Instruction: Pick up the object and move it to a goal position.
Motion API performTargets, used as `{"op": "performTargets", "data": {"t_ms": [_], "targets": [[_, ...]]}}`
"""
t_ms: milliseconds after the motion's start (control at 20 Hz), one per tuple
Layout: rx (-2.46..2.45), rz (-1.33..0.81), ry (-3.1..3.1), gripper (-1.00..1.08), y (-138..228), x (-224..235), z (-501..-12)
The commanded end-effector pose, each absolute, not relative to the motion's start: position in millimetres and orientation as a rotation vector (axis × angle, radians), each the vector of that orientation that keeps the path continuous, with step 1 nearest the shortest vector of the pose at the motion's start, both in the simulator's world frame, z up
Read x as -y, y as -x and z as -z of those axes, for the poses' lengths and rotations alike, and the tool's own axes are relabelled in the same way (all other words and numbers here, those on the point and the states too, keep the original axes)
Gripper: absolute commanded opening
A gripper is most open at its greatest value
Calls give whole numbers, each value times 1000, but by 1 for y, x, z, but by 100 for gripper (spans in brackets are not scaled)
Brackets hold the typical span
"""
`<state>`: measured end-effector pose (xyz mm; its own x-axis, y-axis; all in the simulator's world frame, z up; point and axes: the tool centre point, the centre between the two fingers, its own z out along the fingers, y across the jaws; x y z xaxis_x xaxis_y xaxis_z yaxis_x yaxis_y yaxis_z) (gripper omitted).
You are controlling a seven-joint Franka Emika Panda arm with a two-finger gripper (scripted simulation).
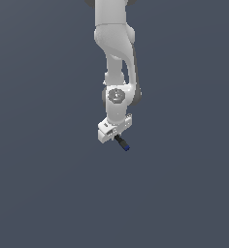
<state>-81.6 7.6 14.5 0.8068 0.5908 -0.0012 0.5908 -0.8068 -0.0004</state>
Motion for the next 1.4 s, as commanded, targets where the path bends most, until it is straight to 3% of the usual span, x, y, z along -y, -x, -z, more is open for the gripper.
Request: {"op": "performTargets", "data": {"t_ms": [0, 550, 1350], "targets": [[977, 0, 2986, -100, 81, -9, -19], [978, -1, 2987, -100, 86, -31, -75], [982, -1, 2985, -100, 96, -96, -236]]}}
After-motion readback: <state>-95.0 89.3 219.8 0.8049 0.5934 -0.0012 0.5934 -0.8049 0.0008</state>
